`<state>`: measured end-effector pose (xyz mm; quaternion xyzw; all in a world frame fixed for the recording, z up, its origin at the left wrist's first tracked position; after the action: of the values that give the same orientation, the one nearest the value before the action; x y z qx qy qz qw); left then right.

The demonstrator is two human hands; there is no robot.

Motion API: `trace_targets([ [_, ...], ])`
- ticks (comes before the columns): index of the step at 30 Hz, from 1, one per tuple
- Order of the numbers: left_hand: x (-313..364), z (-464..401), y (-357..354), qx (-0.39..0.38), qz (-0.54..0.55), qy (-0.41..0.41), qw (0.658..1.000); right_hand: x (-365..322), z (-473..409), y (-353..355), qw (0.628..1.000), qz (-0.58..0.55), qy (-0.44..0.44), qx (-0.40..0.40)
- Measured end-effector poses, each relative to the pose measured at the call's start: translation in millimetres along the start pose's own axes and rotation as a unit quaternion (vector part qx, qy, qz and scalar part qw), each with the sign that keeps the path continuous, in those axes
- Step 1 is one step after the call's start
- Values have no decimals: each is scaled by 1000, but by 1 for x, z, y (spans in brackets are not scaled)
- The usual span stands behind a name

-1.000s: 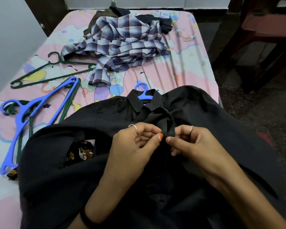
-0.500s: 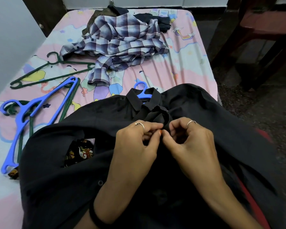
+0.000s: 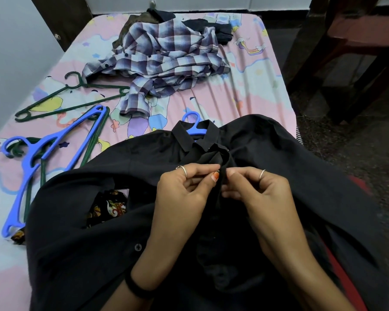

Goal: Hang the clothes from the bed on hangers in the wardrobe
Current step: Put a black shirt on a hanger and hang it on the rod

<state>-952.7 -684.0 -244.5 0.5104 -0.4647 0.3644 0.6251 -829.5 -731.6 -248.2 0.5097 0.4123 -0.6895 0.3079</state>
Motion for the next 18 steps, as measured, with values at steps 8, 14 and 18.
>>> trace_targets([
  [8, -2, -3, -3, 23, -21, -18, 999, 4, -8, 2, 1000, -17, -9, -14],
  [14, -2, -3, -2, -5, -96, -29, 995, 11, -12, 1, 998, 47, -2, -32],
  [18, 3, -2, -3, -5, -104, -30, 994, 15, -16, 3, 993, 108, 12, -35],
])
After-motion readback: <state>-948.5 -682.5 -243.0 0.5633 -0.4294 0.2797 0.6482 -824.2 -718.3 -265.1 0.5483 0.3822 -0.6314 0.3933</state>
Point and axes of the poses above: each hand's wrist, its own z-axis away from the middle knuckle, its own y-axis out of the back of the hand, x = y × z, the point moved 4 cm from there along -z, towards the middle knuckle, and after that the axes turned 13 degrees about -z, right-handed, at the moved point
